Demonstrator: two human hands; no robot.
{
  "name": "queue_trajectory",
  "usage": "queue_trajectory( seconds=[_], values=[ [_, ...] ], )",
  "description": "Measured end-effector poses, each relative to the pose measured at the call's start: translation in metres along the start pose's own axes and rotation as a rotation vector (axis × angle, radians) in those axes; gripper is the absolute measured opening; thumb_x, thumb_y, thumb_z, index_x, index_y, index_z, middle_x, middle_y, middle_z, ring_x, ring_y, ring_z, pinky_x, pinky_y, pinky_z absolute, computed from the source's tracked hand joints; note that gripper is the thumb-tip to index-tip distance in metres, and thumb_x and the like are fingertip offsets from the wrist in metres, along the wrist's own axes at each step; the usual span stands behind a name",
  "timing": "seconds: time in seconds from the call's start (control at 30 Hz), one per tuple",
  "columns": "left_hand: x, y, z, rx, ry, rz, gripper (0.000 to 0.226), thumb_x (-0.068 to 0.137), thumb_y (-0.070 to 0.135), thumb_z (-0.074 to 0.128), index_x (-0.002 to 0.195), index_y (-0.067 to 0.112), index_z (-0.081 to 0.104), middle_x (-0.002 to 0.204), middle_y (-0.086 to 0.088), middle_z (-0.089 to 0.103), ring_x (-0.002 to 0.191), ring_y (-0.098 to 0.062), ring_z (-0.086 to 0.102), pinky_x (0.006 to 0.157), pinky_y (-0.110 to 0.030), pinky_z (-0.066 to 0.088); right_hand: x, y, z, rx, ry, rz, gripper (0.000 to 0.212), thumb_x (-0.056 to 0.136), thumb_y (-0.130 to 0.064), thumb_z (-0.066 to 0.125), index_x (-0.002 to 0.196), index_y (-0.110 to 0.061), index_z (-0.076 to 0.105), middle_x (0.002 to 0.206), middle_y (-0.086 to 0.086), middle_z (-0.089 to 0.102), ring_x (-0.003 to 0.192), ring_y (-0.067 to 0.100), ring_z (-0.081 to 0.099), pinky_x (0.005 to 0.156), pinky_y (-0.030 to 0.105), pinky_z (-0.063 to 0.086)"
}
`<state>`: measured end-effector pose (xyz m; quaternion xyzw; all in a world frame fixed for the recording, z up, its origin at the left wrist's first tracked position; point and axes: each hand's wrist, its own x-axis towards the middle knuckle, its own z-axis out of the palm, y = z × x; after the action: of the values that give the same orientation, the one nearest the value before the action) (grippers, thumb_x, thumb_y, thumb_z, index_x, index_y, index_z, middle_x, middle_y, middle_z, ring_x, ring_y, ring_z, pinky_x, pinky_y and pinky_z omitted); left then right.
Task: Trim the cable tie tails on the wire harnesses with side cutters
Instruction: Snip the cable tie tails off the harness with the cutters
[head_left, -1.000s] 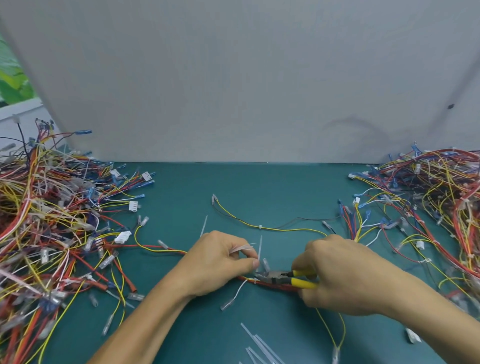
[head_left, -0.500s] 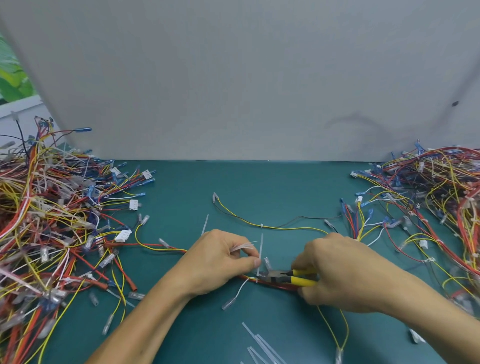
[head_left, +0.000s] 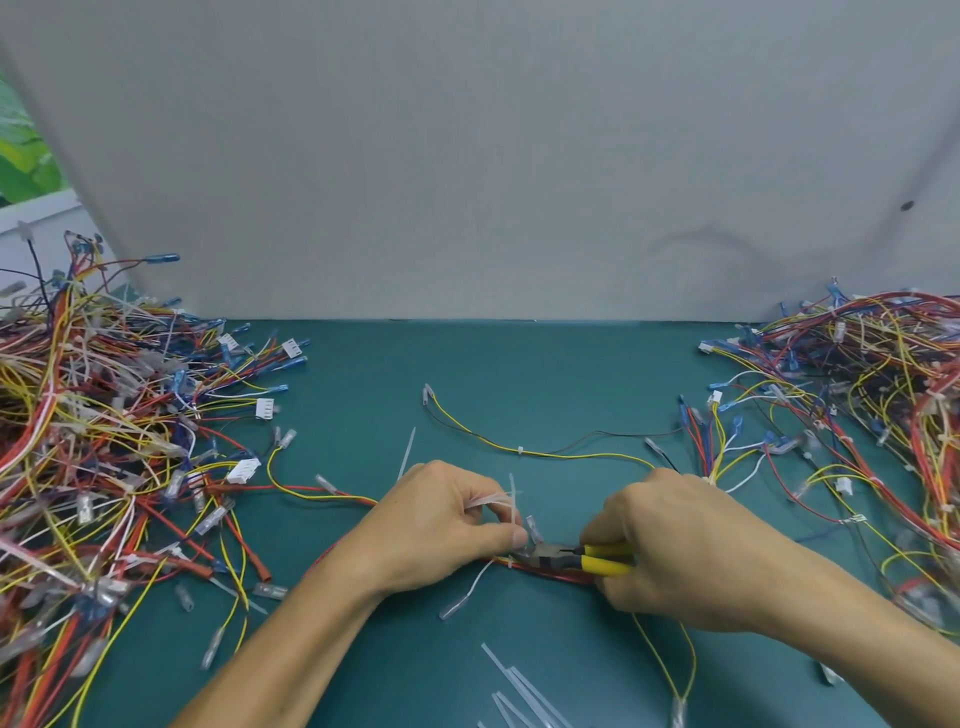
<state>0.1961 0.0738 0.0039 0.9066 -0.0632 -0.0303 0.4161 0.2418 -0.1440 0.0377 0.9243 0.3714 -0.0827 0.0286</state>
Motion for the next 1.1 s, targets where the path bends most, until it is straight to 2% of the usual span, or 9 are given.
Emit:
queue_trajectory(
  seconds=[0.1,0.23,0.37,0.53,0.63,0.73,0.83,0.97,1.1],
  values=[
    [0.001,0.001,0.001,-0.007,-0.001,-0.024,0.012,0.081,0.031,0.072,0.076,0.019,0.072,0.067,-0.006,0.063,0.059,-0.008,0.046,0.061,-0.029,0.041,0.0,-0.001,0.0,-0.022,0.013,-0.015,0.024,0.071,-0.042,0.054,0.073,-0.018,0.049,0.066,0.005,0.048,0.068,0.028,0.046,0.059,0.033,0.044],
    [-0.002,0.006,-0.001,-0.031,0.029,-0.007,0.018,0.085,0.027,0.068,0.071,0.016,0.065,0.053,0.007,0.046,0.053,-0.006,0.037,0.056,-0.026,0.032,-0.002,-0.002,0.003,-0.045,0.007,-0.015,0.025,0.073,-0.041,0.052,0.066,-0.019,0.042,0.064,0.003,0.043,0.069,0.028,0.043,0.058,0.031,0.04],
    [-0.005,0.017,-0.026,-0.52,0.126,-0.101,0.02,0.08,0.028,0.051,0.064,0.018,0.045,0.052,0.007,0.032,0.045,-0.009,0.021,0.042,-0.018,0.021,-0.001,-0.005,0.0,0.039,0.109,0.034,0.02,0.078,-0.04,0.047,0.072,-0.021,0.041,0.078,-0.001,0.054,0.079,0.024,0.049,0.069,0.036,0.049],
    [-0.012,0.008,-0.067,-0.773,0.318,-0.142,0.029,0.095,0.009,0.039,0.07,0.012,0.055,0.052,-0.002,0.041,0.04,-0.009,0.022,0.04,-0.012,0.016,0.008,-0.017,-0.007,0.202,0.196,0.057,0.02,0.076,-0.047,0.049,0.084,-0.029,0.052,0.083,-0.005,0.062,0.083,0.022,0.055,0.071,0.037,0.051],
    [-0.016,-0.01,-0.083,-0.629,0.399,-0.167,0.016,0.085,0.006,0.048,0.081,0.007,0.063,0.049,0.004,0.032,0.04,-0.007,0.019,0.037,-0.012,0.017,0.019,-0.03,-0.006,0.241,0.193,0.058,0.031,0.078,-0.046,0.053,0.106,-0.031,0.054,0.095,-0.005,0.066,0.093,0.023,0.057,0.076,0.036,0.051],
    [-0.018,-0.029,-0.085,-0.275,0.353,-0.149,0.016,0.064,0.019,0.064,0.078,0.018,0.072,0.045,0.008,0.034,0.04,-0.007,0.027,0.039,-0.015,0.025,0.032,-0.043,-0.004,0.238,0.18,0.048,0.027,0.077,-0.041,0.054,0.101,-0.029,0.057,0.088,-0.003,0.063,0.087,0.027,0.057,0.069,0.033,0.051],
    [-0.014,-0.042,-0.074,-0.045,0.187,-0.18,0.021,0.062,0.033,0.081,0.081,0.03,0.073,0.045,0.009,0.04,0.044,-0.005,0.033,0.045,-0.019,0.024,0.046,-0.056,-0.002,0.212,0.167,0.027,0.022,0.078,-0.038,0.054,0.096,-0.027,0.059,0.082,-0.001,0.059,0.085,0.029,0.056,0.061,0.03,0.044],
    [-0.008,-0.055,-0.064,-0.076,0.167,-0.199,0.014,0.076,0.021,0.079,0.074,0.034,0.076,0.072,0.011,0.073,0.064,0.001,0.061,0.062,-0.012,0.044,0.059,-0.068,-0.002,0.197,0.136,0.014,0.017,0.078,-0.035,0.056,0.071,-0.021,0.048,0.069,0.001,0.05,0.078,0.032,0.054,0.054,0.029,0.034],
    [-0.008,-0.06,-0.062,-0.133,0.16,-0.206,0.007,0.079,0.021,0.076,0.077,0.028,0.075,0.073,0.002,0.073,0.062,0.0,0.058,0.063,-0.017,0.046,0.066,-0.072,-0.004,0.194,0.126,0.025,0.023,0.08,-0.036,0.056,0.066,-0.022,0.044,0.074,0.003,0.053,0.079,0.033,0.054,0.058,0.03,0.037]
  ],
)
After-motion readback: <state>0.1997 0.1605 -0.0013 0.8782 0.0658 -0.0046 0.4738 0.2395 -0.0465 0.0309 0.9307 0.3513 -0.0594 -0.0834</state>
